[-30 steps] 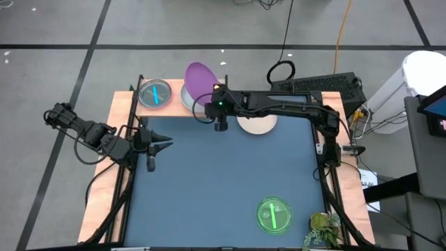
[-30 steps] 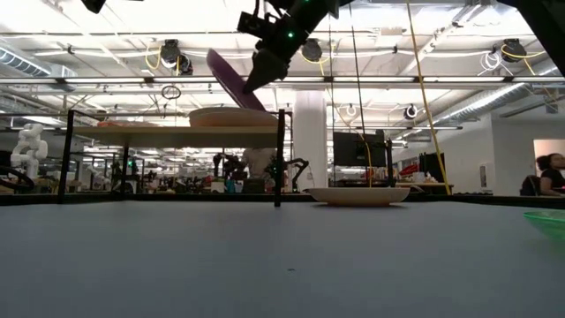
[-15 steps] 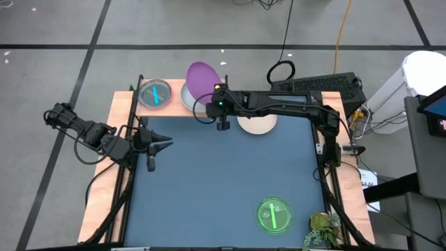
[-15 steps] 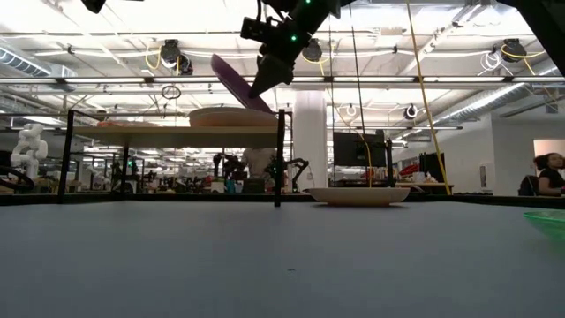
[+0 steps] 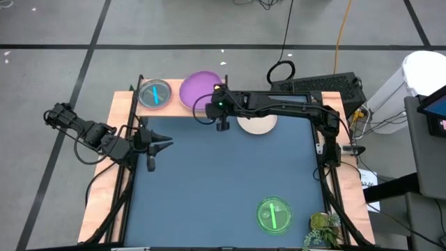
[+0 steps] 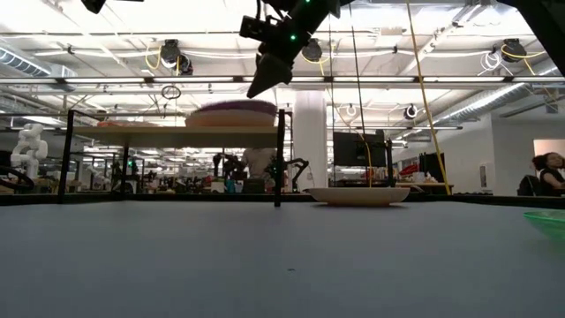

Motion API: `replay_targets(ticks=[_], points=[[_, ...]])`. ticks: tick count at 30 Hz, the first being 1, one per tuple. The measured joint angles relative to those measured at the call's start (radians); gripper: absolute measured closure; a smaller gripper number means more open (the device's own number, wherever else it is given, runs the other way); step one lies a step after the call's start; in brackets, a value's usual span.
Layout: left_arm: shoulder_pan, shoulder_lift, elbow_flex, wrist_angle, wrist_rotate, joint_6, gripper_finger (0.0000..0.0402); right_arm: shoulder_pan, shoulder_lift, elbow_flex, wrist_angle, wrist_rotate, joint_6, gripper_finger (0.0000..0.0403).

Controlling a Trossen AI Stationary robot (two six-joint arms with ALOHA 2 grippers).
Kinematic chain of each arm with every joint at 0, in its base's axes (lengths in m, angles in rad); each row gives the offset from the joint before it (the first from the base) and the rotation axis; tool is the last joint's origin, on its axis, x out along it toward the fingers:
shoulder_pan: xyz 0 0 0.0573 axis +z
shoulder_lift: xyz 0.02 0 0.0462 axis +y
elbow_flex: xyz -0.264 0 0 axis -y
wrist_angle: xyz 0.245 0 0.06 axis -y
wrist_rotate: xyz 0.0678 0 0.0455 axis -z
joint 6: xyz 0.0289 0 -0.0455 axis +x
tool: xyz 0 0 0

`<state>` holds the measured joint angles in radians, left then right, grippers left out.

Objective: Place and stack plates onto a shelf
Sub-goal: Stack the dark pink plate on top of the gray plate on the shelf, then stack the green plate on top the blue plate on the shelf

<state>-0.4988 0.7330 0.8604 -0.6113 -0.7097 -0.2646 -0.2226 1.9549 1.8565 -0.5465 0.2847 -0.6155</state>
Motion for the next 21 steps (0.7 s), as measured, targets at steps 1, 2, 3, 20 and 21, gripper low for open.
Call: replay_targets(ticks=[1,2,3,20,21], points=[[0.0,0.0,0.0,0.0,0.0,0.0,0.033,0.0,0.0,0.0,0.0,0.001,0.0,0.0348],[0.0,0.0,0.0,0.0,0.0,0.0,0.033,0.0,0.0,0.0,0.0,0.001,0.0,0.0345],[0.0,0.0,0.0,0.0,0.0,0.0,0.033,0.0,0.0,0.0,0.002,0.002,0.001,0.0341],[0.0,0.005,0.0,0.0,-0.001,-0.001,0.033,0.067,0.0,0.0,-0.007,0.002,0.143,0.0337],[0.0,0.008,0.0,0.0,-0.001,-0.001,0.033,0.077,-0.001,0.0,-0.025,0.002,0.157,0.0337]])
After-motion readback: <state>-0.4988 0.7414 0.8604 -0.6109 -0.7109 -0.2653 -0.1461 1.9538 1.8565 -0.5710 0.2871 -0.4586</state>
